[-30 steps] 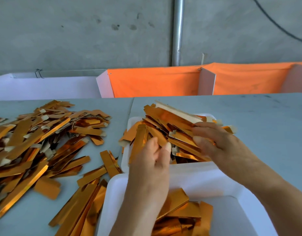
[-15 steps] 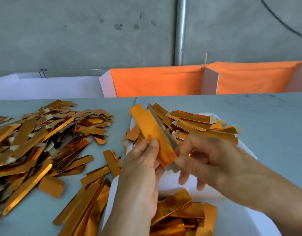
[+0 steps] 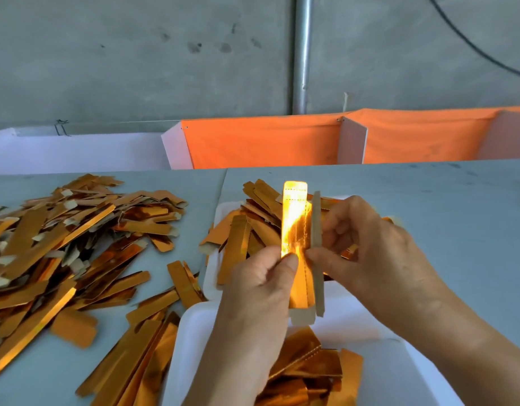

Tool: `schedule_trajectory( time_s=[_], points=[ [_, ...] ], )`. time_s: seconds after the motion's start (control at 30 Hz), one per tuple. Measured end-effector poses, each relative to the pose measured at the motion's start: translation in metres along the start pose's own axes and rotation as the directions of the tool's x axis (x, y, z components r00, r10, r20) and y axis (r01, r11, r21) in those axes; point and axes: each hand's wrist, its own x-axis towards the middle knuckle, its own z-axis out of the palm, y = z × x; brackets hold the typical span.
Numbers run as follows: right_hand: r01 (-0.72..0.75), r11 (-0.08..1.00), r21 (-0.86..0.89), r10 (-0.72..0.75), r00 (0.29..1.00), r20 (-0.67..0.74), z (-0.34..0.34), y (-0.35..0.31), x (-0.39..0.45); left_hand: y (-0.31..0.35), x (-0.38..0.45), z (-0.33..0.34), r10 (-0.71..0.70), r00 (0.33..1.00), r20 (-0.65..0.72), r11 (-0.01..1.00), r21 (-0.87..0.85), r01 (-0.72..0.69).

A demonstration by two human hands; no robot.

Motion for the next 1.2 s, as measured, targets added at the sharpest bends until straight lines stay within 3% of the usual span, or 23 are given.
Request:
schedule_trajectory(
  time_s=[0.17, 0.27, 0.43, 0.57, 0.63, 0.7, 0.8, 1.0, 1.2],
  points=[
    [-0.159, 0.920, 0.357, 0.098, 0.978, 0.183, -0.006, 0.007, 0.003, -0.002, 0.002, 0.003, 0.081, 0.995, -0.051, 0.997, 0.016, -0.080],
    [-0.205, 0.852, 0.481, 0.094, 0.965, 0.246, -0.008, 0.010, 0.005, -0.001, 0.001, 0.004, 0.122, 0.990, -0.076, 0.992, 0.042, -0.120],
    [-0.235, 0.777, 0.585, 0.017, 0.935, 0.353, -0.011, 0.007, 0.005, -0.001, 0.002, 0.000, 0.131, 0.990, -0.048, 0.984, 0.127, -0.124],
    [-0.373, 0.588, 0.717, 0.082, 0.910, 0.407, -0.017, 0.020, 0.008, 0.003, 0.001, 0.001, 0.054, 0.997, 0.049, 0.999, -0.005, -0.054],
    [-0.489, 0.479, 0.729, 0.105, 0.856, 0.506, -0.021, 0.028, 0.010, 0.003, 0.000, 0.000, -0.011, 0.996, 0.092, 0.997, -0.076, 0.018],
    [-0.565, 0.443, 0.697, 0.085, 0.800, 0.594, -0.022, 0.033, 0.009, 0.003, 0.001, -0.001, -0.056, 0.991, 0.125, 0.989, -0.131, 0.073],
    [-0.583, 0.435, 0.686, 0.042, 0.774, 0.632, -0.019, 0.035, 0.009, 0.000, 0.001, -0.001, -0.063, 0.986, 0.154, 0.985, -0.151, 0.087],
    [-0.535, 0.508, 0.675, 0.017, 0.790, 0.613, -0.014, 0.033, 0.010, 0.002, 0.000, -0.001, 0.001, 0.975, 0.223, 0.993, -0.114, 0.025],
    [-0.391, 0.663, 0.639, -0.015, 0.846, 0.533, -0.010, 0.030, 0.010, 0.005, -0.002, -0.003, 0.035, 0.962, 0.272, 0.999, -0.009, -0.034]
  ],
)
